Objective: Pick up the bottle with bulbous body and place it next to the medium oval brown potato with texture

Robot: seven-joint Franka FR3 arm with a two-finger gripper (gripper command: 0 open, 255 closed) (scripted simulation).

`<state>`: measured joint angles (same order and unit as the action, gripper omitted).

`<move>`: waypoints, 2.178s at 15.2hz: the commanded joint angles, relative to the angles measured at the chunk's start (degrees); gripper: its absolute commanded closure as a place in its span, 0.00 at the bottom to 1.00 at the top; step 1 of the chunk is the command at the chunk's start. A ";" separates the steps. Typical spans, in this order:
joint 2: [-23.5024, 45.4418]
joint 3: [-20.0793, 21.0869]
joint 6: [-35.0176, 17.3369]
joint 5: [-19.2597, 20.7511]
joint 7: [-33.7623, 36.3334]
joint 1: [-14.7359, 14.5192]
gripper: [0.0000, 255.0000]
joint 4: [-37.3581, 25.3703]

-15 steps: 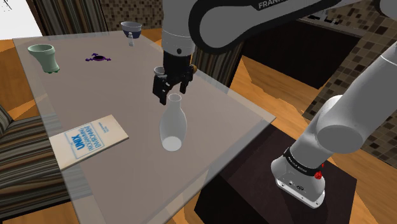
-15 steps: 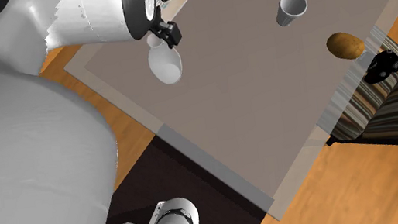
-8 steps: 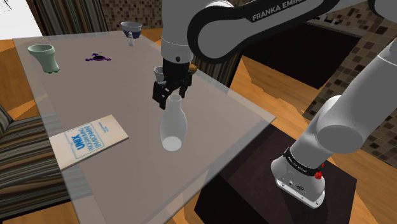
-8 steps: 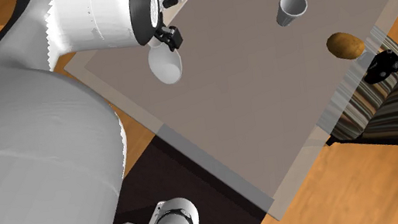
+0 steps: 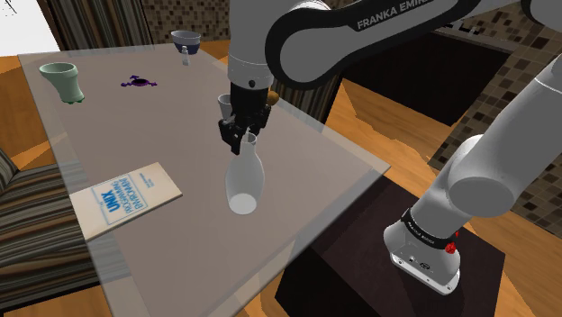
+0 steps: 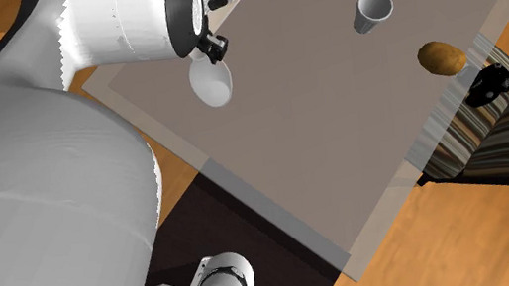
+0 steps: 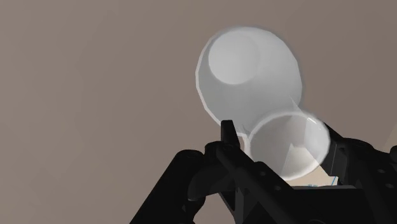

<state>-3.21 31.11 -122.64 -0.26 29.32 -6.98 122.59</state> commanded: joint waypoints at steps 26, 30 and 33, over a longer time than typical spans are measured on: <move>-3.81 -0.94 16.00 -2.00 -1.78 0.29 1.00 -12.64; -3.83 -1.03 19.08 -1.97 -1.82 0.35 1.00 -15.70; -3.69 -1.07 21.40 -1.88 -1.79 0.40 1.00 -18.15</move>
<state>-7.20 29.93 -102.09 -2.30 27.30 -6.54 105.55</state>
